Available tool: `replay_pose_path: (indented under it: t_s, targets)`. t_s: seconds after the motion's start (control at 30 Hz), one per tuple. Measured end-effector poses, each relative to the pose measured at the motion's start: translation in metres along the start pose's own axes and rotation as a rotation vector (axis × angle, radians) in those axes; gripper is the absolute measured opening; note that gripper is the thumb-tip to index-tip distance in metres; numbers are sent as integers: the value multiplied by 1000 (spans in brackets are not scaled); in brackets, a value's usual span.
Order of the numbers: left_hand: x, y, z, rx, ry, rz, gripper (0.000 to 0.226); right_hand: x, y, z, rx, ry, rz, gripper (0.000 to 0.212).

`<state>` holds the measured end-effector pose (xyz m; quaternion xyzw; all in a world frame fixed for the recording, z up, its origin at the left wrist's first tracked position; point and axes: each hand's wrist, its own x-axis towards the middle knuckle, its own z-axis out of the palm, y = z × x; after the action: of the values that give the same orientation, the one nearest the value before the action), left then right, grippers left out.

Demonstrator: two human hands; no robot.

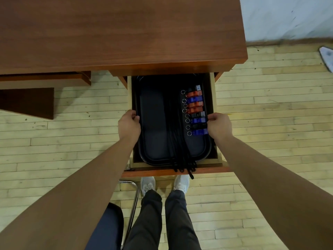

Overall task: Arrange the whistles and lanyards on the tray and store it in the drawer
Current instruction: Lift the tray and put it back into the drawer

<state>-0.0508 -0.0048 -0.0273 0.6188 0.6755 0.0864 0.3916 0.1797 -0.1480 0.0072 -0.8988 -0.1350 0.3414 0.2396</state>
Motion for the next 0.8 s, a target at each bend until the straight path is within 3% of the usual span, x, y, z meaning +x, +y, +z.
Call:
replay_pose_path:
  t_s: [0.3, 0.4, 0.53, 0.67, 0.8]
  targets:
    - [5, 2, 18, 108, 72, -11, 27, 18, 7, 18, 180, -78, 167, 20]
    - [5, 4, 25, 94, 67, -38, 35, 22, 7, 22, 215, -86, 203, 22]
    - [5, 11, 35, -95, 5, -139, 50, 24, 3, 26, 338, -124, 278, 18]
    - [9, 16, 47, -377, -39, -282, 56, 30, -4, 31, 448, -209, 320, 45]
    - [15, 8, 54, -484, -106, -365, 67, 35, -2, 38, 446, -251, 335, 53]
